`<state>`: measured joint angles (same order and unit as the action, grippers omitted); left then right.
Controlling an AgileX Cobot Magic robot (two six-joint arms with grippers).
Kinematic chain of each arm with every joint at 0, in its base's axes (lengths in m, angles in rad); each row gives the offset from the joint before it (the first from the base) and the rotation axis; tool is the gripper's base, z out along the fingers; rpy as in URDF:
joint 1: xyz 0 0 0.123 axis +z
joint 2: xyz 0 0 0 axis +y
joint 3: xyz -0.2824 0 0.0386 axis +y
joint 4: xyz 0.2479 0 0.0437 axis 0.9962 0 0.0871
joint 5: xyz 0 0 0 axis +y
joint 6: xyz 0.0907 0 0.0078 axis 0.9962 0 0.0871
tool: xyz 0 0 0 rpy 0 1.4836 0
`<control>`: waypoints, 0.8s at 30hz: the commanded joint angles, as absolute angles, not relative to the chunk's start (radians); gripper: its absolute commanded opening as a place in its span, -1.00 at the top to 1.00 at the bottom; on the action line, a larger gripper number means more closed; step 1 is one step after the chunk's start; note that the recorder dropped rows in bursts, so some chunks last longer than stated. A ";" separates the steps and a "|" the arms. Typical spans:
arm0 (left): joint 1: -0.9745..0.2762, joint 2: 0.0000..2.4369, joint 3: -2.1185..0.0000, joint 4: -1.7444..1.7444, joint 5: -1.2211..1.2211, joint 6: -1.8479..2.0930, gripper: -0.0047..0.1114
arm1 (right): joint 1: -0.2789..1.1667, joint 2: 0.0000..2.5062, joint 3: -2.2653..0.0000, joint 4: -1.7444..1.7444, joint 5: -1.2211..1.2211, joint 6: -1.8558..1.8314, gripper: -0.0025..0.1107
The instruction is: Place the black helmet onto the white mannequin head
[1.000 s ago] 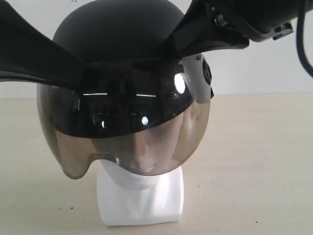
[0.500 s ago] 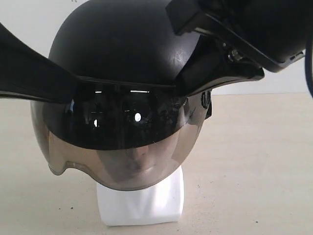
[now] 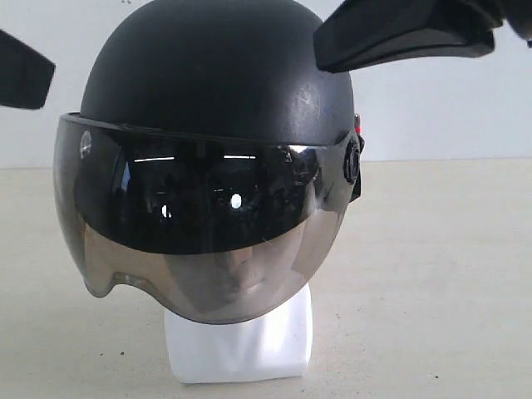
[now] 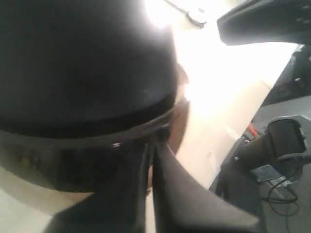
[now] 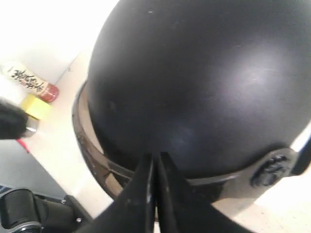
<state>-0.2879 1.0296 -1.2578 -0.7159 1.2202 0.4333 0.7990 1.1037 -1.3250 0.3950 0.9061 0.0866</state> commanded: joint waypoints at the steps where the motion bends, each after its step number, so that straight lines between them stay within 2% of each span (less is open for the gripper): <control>1: -0.290 1.111 -1.265 -0.672 1.221 0.411 0.84 | 0.846 1.143 -1.327 0.409 0.831 0.081 0.96; 8: -0.290 1.117 -1.263 -0.671 1.221 0.420 0.84 | 0.928 1.235 -1.327 0.402 0.837 0.097 0.96; 16: -0.292 1.115 -1.228 -0.719 1.221 0.439 0.84 | 0.930 1.257 -1.327 0.395 0.949 0.105 0.96; 24: -0.292 1.117 -1.228 -0.682 1.221 0.425 0.84 | 0.930 1.257 -1.280 0.387 0.960 0.103 0.96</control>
